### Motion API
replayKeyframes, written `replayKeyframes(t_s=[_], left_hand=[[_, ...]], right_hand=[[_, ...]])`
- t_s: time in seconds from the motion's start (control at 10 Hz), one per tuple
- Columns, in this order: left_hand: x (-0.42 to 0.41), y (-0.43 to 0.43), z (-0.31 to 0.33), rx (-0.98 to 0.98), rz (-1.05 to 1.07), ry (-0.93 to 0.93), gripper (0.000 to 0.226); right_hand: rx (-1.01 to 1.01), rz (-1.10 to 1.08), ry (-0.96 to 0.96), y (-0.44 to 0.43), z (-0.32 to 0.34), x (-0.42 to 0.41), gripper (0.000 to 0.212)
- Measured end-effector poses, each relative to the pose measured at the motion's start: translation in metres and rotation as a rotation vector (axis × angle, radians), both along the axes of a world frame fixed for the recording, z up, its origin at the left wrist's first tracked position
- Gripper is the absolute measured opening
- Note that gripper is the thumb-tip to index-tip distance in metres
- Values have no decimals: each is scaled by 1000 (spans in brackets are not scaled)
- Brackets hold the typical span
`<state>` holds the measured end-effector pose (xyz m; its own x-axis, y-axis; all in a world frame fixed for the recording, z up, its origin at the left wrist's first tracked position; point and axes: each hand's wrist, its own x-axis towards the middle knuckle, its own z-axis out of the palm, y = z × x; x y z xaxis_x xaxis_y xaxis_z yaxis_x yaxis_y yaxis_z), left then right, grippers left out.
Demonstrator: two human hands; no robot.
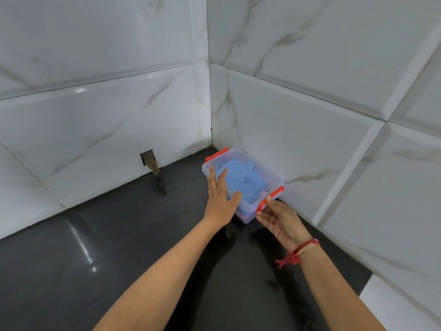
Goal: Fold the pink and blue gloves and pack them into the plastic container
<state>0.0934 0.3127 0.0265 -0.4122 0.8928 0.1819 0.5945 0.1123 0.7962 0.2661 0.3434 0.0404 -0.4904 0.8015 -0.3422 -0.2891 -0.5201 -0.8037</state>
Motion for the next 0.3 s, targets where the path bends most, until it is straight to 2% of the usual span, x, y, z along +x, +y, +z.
replayKeyframes(t_s=[0.2,0.3], left_hand=[[-7,1,3,-49,-64,43,69],[-9,-6,10,-101,-102,19,75]], right_hand=[[105,-122,-295,-12,5,-3,28],[234,-143,-425,-30,6,-10,29]])
